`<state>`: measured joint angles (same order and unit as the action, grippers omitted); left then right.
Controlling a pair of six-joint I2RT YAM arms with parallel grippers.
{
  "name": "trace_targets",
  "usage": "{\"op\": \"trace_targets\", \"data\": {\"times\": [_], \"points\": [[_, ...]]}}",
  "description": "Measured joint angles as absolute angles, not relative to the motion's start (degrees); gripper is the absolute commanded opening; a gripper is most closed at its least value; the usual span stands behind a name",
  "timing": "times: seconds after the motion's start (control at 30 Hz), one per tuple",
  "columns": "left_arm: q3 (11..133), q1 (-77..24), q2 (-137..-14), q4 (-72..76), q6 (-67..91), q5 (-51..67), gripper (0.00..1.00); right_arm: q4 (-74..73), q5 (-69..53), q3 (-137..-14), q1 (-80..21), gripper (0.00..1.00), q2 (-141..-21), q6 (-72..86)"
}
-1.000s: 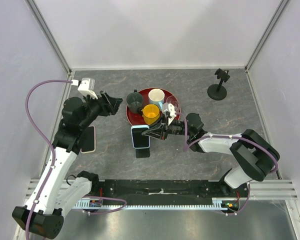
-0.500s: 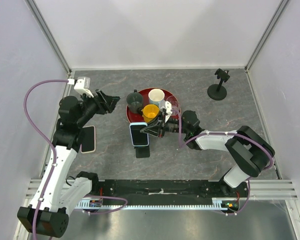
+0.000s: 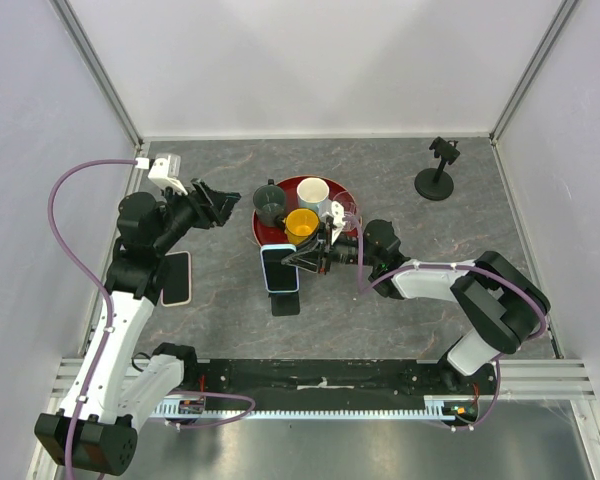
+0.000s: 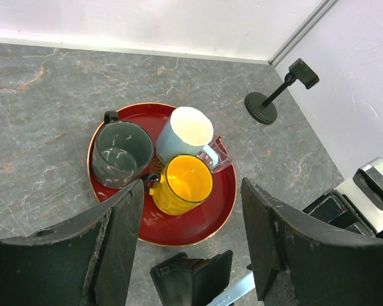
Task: Place the phone on the phone stand
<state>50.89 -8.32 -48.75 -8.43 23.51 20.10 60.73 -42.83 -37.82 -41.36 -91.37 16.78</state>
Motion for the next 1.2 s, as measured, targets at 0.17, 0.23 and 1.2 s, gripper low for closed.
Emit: {"op": "trace_targets", "data": {"times": [0.17, 0.23, 1.2], "points": [[50.9, -8.3, -48.8, -8.4, 23.5, 20.1, 0.69, 60.8, -43.2, -37.8, -41.3, 0.00, -91.7, 17.3], [50.9, -8.3, -48.8, -8.4, 23.5, 20.1, 0.69, 60.8, -43.2, -37.8, -41.3, 0.00, -91.9, 17.7], [50.9, -8.3, -48.8, -8.4, 23.5, 20.2, 0.68, 58.2, -42.5, -38.4, -40.7, 0.32, -92.7, 17.7]]}}
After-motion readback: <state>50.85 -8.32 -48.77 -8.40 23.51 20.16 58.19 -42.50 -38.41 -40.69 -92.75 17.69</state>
